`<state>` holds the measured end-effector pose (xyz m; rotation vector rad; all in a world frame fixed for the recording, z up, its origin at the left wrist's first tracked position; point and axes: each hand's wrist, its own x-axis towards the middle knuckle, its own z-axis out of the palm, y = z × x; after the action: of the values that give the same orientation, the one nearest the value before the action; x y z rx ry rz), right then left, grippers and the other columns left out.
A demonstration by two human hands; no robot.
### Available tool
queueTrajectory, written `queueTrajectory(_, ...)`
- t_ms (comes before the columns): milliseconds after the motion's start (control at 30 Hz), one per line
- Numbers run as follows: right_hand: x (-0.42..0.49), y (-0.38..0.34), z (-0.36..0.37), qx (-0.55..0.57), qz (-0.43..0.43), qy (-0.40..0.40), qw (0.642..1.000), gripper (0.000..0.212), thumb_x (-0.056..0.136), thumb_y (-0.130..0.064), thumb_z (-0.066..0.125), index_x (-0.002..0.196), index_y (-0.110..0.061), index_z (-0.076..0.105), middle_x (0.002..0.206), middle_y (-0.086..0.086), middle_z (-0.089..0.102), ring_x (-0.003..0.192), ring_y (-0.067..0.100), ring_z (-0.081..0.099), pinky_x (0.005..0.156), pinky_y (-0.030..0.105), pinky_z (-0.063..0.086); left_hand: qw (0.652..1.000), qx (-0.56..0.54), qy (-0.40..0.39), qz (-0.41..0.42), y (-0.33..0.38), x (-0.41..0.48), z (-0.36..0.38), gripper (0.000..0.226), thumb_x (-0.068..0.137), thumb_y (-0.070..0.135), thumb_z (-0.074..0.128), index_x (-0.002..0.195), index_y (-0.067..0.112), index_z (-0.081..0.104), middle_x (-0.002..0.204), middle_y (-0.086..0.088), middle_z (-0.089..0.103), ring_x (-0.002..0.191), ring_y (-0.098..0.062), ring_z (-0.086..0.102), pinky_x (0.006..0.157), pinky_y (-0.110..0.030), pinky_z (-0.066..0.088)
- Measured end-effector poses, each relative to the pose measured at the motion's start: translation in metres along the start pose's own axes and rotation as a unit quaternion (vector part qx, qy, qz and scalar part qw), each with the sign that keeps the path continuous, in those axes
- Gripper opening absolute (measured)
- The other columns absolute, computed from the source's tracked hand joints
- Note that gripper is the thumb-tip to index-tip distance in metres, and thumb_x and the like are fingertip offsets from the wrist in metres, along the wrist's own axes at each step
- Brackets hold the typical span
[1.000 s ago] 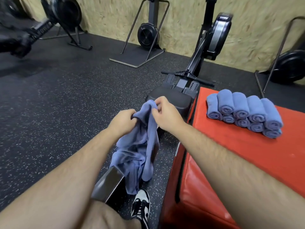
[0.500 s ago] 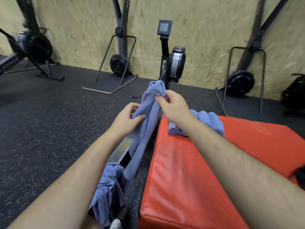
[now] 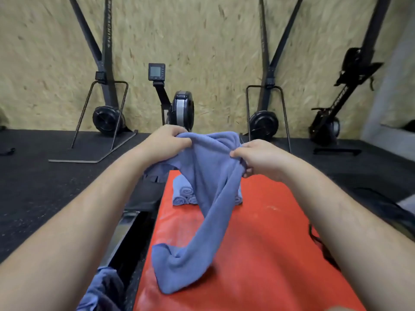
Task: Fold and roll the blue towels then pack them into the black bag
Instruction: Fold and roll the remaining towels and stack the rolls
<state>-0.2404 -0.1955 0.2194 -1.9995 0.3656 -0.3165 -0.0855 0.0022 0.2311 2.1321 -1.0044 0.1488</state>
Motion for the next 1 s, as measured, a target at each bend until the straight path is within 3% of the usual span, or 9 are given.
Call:
queueTrajectory(67, -0.002, 0.027, -0.011, -0.031, 0.046, -0.010, 0.998, 0.014, 0.087, -0.010, 0.058, 0.073, -0.008, 0.056, 0.056, 0.006, 0.046, 0.050, 0.019, 0.043, 0.050, 0.028, 0.041, 0.998, 0.053, -0.021, -0.007, -0.005, 0.015, 0.027, 0.015, 0.085, 0.021, 0.056, 0.089, 0.014, 0.069, 0.081, 0.001, 0.066, 0.077, -0.017, 0.058, 0.066, -0.031, 0.043)
queueTrajectory(200, -0.002, 0.112, 0.002, -0.085, 0.149, 0.020, 0.985, 0.026, 0.085, -0.012, 0.061, 0.063, -0.013, 0.045, 0.054, 0.004, 0.039, 0.041, 0.017, 0.033, 0.045, 0.021, 0.027, 0.968, 0.252, -0.007, 0.000, -0.047, 0.010, 0.122, 0.038, 0.087, 0.033, 0.062, 0.124, 0.023, 0.061, 0.120, -0.008, 0.060, 0.114, -0.032, 0.054, 0.092, -0.043, 0.042)
queueTrajectory(300, -0.012, 0.185, 0.020, -0.094, 0.224, 0.035, 0.969, 0.033, 0.086, -0.008, 0.069, 0.061, -0.012, 0.048, 0.052, 0.004, 0.040, 0.045, 0.014, 0.036, 0.045, 0.021, 0.030, 0.972, 0.227, -0.037, -0.050, -0.084, -0.033, 0.192, 0.043, 0.086, 0.034, 0.069, 0.118, 0.007, 0.058, 0.118, -0.018, 0.056, 0.112, -0.038, 0.053, 0.088, -0.046, 0.044)
queueTrajectory(433, -0.027, 0.252, 0.029, -0.092, 0.304, 0.034, 0.948, 0.029, 0.088, -0.009, 0.069, 0.065, -0.009, 0.052, 0.056, 0.009, 0.044, 0.048, 0.018, 0.038, 0.048, 0.025, 0.029, 0.969, 0.172, -0.109, -0.140, -0.120, -0.084, 0.245, 0.035, 0.095, 0.028, 0.059, 0.099, -0.007, 0.062, 0.104, -0.030, 0.064, 0.101, -0.046, 0.058, 0.081, -0.047, 0.044)
queueTrajectory(667, -0.027, 0.275, 0.025, -0.083, 0.250, 0.015, 0.965, 0.038, 0.088, -0.019, 0.067, 0.057, -0.018, 0.046, 0.053, 0.005, 0.037, 0.048, 0.018, 0.030, 0.046, 0.025, 0.022, 0.952, 0.187, -0.132, -0.204, -0.137, -0.085, 0.264, 0.034, 0.094, 0.035, 0.060, 0.105, 0.003, 0.063, 0.110, -0.021, 0.063, 0.114, -0.037, 0.049, 0.089, -0.041, 0.041)
queueTrajectory(767, -0.025, 0.275, 0.024, -0.057, 0.218, 0.028, 0.974, 0.033, 0.087, -0.021, 0.066, 0.061, -0.019, 0.045, 0.060, 0.005, 0.037, 0.058, 0.018, 0.031, 0.054, 0.031, 0.021, 0.950, 0.139, -0.123, -0.250, -0.146, -0.078, 0.266, 0.013, 0.085, 0.034, 0.065, 0.087, 0.024, 0.058, 0.107, -0.014, 0.061, 0.109, -0.034, 0.050, 0.085, -0.037, 0.043)
queueTrajectory(867, -0.020, 0.270, 0.022, -0.008, 0.189, 0.065, 0.980, 0.033, 0.087, -0.020, 0.064, 0.061, -0.021, 0.044, 0.058, 0.001, 0.038, 0.059, 0.017, 0.032, 0.055, 0.032, 0.021, 0.954, 0.067, -0.087, -0.278, -0.145, -0.074, 0.264, 0.024, 0.081, 0.036, 0.072, 0.070, 0.026, 0.052, 0.091, -0.004, 0.064, 0.094, -0.027, 0.055, 0.078, -0.033, 0.042)
queueTrajectory(933, -0.016, 0.265, 0.018, 0.029, 0.161, 0.097, 0.982, 0.035, 0.088, -0.019, 0.064, 0.060, -0.022, 0.044, 0.054, -0.005, 0.039, 0.056, 0.015, 0.033, 0.054, 0.031, 0.023, 0.945, -0.102, -0.051, -0.306, -0.135, -0.070, 0.256, 0.031, 0.084, 0.026, 0.072, 0.066, 0.020, 0.047, 0.068, 0.000, 0.056, 0.068, -0.022, 0.051, 0.068, -0.032, 0.041)
queueTrajectory(1000, -0.013, 0.255, 0.016, 0.078, 0.126, 0.130, 0.980, 0.030, 0.091, -0.021, 0.063, 0.064, -0.021, 0.050, 0.057, -0.007, 0.045, 0.057, 0.012, 0.037, 0.056, 0.029, 0.028, 0.913, -0.243, -0.035, -0.326, -0.124, -0.065, 0.242, 0.026, 0.090, 0.026, 0.066, 0.073, 0.024, 0.045, 0.065, 0.003, 0.049, 0.062, -0.017, 0.046, 0.066, -0.032, 0.036)
